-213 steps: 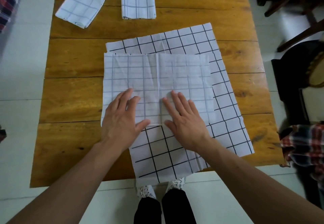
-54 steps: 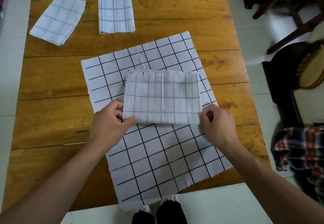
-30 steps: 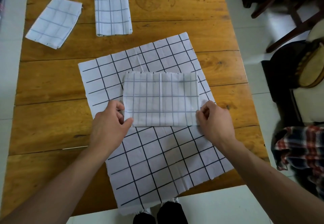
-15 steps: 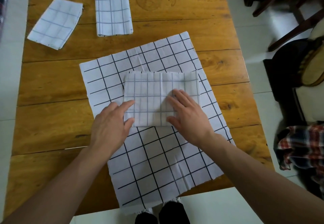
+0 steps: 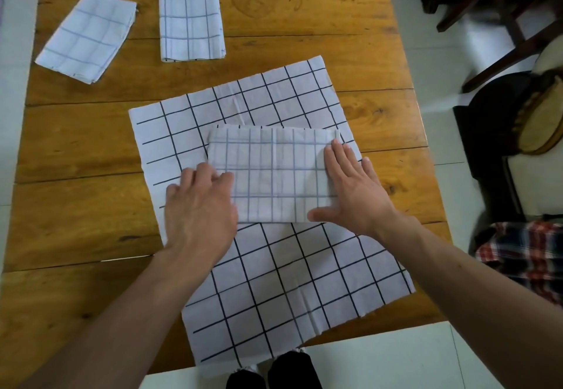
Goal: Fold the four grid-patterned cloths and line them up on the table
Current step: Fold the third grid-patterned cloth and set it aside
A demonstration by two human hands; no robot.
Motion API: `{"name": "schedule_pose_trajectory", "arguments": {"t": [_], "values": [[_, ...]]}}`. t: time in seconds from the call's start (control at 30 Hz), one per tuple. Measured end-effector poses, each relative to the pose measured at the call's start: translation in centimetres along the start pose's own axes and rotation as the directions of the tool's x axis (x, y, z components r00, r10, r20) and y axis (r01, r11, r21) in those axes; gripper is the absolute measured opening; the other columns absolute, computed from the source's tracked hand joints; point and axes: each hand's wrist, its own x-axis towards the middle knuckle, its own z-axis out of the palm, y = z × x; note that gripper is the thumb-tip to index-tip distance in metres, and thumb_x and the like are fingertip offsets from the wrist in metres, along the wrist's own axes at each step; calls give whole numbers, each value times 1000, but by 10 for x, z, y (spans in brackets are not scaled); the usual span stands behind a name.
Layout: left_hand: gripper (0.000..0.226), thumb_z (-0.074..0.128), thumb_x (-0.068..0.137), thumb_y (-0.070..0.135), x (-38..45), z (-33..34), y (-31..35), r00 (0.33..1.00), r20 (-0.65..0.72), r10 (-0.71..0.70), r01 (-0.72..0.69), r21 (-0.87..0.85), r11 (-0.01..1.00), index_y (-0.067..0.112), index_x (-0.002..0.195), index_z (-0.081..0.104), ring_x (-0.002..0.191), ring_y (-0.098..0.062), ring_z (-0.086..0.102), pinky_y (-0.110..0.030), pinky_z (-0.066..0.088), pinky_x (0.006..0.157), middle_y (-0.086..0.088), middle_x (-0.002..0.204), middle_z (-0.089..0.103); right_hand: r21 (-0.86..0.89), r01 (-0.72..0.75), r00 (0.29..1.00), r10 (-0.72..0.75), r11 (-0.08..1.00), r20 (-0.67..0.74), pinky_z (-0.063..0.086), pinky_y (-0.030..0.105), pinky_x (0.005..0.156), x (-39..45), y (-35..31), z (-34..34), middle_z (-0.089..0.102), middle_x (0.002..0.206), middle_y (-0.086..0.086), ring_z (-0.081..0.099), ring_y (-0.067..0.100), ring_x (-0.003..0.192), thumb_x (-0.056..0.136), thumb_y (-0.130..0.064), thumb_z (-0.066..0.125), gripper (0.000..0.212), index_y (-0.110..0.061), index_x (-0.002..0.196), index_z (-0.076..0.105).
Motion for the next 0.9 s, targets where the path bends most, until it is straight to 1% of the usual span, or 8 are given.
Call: {"name": "schedule_pose_trajectory", "arguments": {"t": [0.07, 0.13, 0.27, 0.43, 0.57, 0.7, 0.8, 0.9], "values": [[52, 64, 88, 38, 4, 0, 22, 995, -60, 79, -83, -70, 994, 21, 136, 53, 121, -26, 44, -43, 43, 93, -4, 136, 51, -9, -4, 1000, 4, 1000, -7, -7, 47, 122, 2, 2, 0, -26, 161, 1, -24, 18, 148, 70, -77, 62, 132, -15, 153, -19], [57, 65, 87, 43, 7, 6, 47, 987, -85, 139, -149, -122, 981, 21, 137, 51, 129, -27, 41, -45, 41, 99, -4, 144, 48, -19, -13, 1000, 13, 1000, -7, -9, 47, 121, 4, 4, 0, -27, 161, 1, -26, 19, 147, 66, -81, 61, 137, -14, 153, -21], [63, 59, 87, 51, 12, 26, 73, 984, -60, 166, -173, -141, 975, 20, 140, 44, 138, -27, 33, -46, 35, 108, -6, 152, 38, -15, -4, 1000, 4, 1000, -13, -10, 46, 121, 6, 5, 0, -28, 161, 2, -27, 19, 147, 64, -82, 61, 140, -13, 153, -21], [68, 44, 93, 60, -1, 43, 38, 983, -28, 182, -184, -72, 980, 26, 151, 32, 148, -29, 21, -53, 27, 115, -6, 161, 25, 3, 54, 998, -53, 999, -17, -10, 41, 121, 6, 15, 0, -29, 160, 0, -28, 17, 146, 63, -83, 61, 140, -16, 152, -23], [65, 34, 97, 61, -13, 47, -6, 992, -20, 123, -124, -34, 992, 30, 154, 30, 148, -30, 20, -55, 24, 115, -6, 162, 23, -18, 103, 994, -103, 994, 20, -12, 41, 120, 6, 24, -5, -32, 159, -3, -31, 17, 145, 63, -84, 59, 140, -18, 151, -26], [65, 34, 95, 59, -17, 45, -24, 995, -6, 101, -102, -44, 994, 30, 154, 31, 148, -30, 20, -55, 25, 113, -3, 162, 24, -80, 147, 988, -142, 986, 59, -12, 46, 121, 9, 36, -11, -35, 157, -6, -34, 15, 144, 59, -88, 56, 141, -21, 150, -28], [66, 35, 93, 60, -15, 42, -29, 994, -1, 113, -113, -36, 993, 31, 153, 32, 148, -31, 21, -55, 26, 112, -2, 161, 27, -131, 180, 982, -170, 975, 82, -13, 48, 120, 12, 42, -15, -35, 157, -6, -34, 16, 144, 59, -91, 50, 139, -21, 149, -30], [63, 40, 96, 61, -13, 39, -28, 994, 6, 106, -106, -36, 994, 32, 152, 35, 147, -29, 22, -54, 28, 111, -1, 160, 28, -159, 192, 980, -183, 968, 72, -9, 51, 121, 16, 49, -16, -33, 157, -6, -32, 17, 145, 72, -88, 37, 121, -21, 151, -26]]}}
